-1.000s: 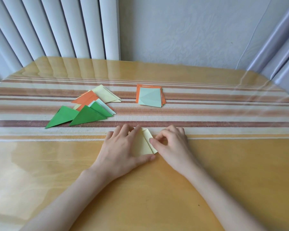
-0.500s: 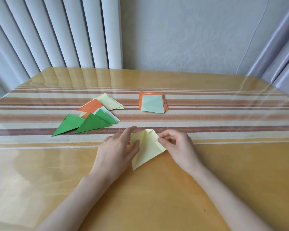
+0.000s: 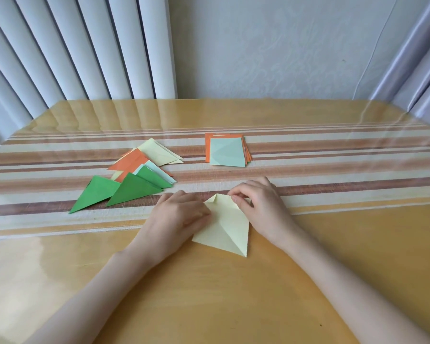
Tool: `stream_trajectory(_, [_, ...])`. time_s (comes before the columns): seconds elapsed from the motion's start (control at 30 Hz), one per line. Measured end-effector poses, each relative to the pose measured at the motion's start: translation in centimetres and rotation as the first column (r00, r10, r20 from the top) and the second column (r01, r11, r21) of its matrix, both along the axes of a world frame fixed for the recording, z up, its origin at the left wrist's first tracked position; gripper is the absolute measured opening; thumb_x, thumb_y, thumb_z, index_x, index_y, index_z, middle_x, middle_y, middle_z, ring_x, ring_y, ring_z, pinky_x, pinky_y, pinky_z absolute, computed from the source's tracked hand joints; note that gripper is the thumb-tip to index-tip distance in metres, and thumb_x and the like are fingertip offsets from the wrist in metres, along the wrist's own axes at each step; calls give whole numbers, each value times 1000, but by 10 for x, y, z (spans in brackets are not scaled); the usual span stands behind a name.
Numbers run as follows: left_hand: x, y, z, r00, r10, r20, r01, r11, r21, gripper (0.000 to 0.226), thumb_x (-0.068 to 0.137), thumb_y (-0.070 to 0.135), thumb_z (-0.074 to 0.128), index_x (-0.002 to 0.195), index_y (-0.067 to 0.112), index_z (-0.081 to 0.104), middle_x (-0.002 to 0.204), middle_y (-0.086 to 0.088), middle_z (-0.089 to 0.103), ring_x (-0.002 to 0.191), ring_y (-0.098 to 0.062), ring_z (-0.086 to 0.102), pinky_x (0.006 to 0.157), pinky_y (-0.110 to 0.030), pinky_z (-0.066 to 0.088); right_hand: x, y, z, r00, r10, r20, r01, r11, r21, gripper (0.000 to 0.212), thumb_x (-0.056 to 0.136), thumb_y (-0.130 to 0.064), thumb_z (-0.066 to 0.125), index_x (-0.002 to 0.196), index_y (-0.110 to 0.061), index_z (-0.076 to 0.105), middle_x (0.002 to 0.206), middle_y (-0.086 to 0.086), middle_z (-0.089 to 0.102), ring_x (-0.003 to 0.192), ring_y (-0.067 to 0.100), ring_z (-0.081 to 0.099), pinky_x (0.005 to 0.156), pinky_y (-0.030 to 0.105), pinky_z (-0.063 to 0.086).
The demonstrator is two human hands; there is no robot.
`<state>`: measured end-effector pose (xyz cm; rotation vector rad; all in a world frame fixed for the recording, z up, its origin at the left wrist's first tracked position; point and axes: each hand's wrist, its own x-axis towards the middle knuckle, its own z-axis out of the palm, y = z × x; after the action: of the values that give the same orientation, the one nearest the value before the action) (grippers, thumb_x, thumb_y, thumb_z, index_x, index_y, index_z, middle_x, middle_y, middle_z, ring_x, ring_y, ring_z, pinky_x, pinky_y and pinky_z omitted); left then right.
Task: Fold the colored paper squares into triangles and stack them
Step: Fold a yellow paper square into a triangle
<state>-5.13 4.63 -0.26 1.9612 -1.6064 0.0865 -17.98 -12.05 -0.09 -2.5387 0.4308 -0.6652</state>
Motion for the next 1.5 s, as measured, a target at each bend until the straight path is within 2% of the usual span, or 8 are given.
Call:
stream_trajectory(0.2, [-1,-25,4,972,163,-171,-157,986,46,35,85,37,64,114,19,58,80,20,49,83,-16,50,84,-41,44,3,-4,-6,992,58,110,-38,984,-173,26,87,-28,52,87,-11,72,82,-5,66,86,16,40,79,31,35])
stream_trajectory(0.33, [6,-24,3,936,148,-321,-133,989,69,9,81,37,68,80,28,65,83,12,52,80,-13,55,81,-34,47,-1,-1,-4,991,56,120,-33,983,-180,19,79,-19,64,94,-11,71,81,-9,60,88,14,39,79,30,33])
stream_trajectory(0.43, [10,-23,6,914,137,-382,-116,990,76,28,79,14,78,65,31,61,74,10,55,68,-4,53,66,-15,40,-4,3,-4,990,89,106,-67,979,-191,17,79,-10,64,94,-11,70,81,-8,59,89,15,41,80,31,35])
stream_trajectory(0.57, [17,-19,6,981,41,-188,-35,999,33,7,82,23,70,76,20,72,74,9,57,66,-9,54,67,-34,48,-8,0,-8,985,130,111,-90,946,-312,20,78,2,66,91,-12,74,80,-2,63,90,18,43,81,29,35])
stream_trajectory(0.67, [19,-14,4,998,-10,65,8,999,37,22,87,32,52,88,22,71,78,7,56,72,-11,49,67,-39,48,-9,1,-9,988,127,90,-89,935,-342,29,74,10,69,92,-13,75,81,-2,63,91,19,44,82,29,34])
stream_trajectory(0.93, [-3,3,6,877,35,480,-98,990,106,38,79,11,44,101,14,75,85,-1,64,75,-25,64,81,-45,49,-23,26,-2,992,0,-124,-64,857,-512,51,69,6,39,106,-9,70,86,5,56,82,26,48,81,34,34])
stream_trajectory(1.03, [-14,7,3,864,68,499,-147,982,121,47,80,9,34,109,11,71,91,-2,65,82,-26,64,82,-43,47,-16,40,0,989,-58,-136,-27,836,-548,67,70,-1,23,124,-11,62,82,8,49,76,28,47,79,36,31])
stream_trajectory(1.5, [-8,8,-3,956,130,263,-164,980,112,52,75,11,35,113,23,70,99,8,63,92,-17,47,76,-35,50,-39,17,10,970,-202,-135,89,813,-576,59,67,-4,25,96,-14,76,84,8,59,81,32,54,79,39,32])
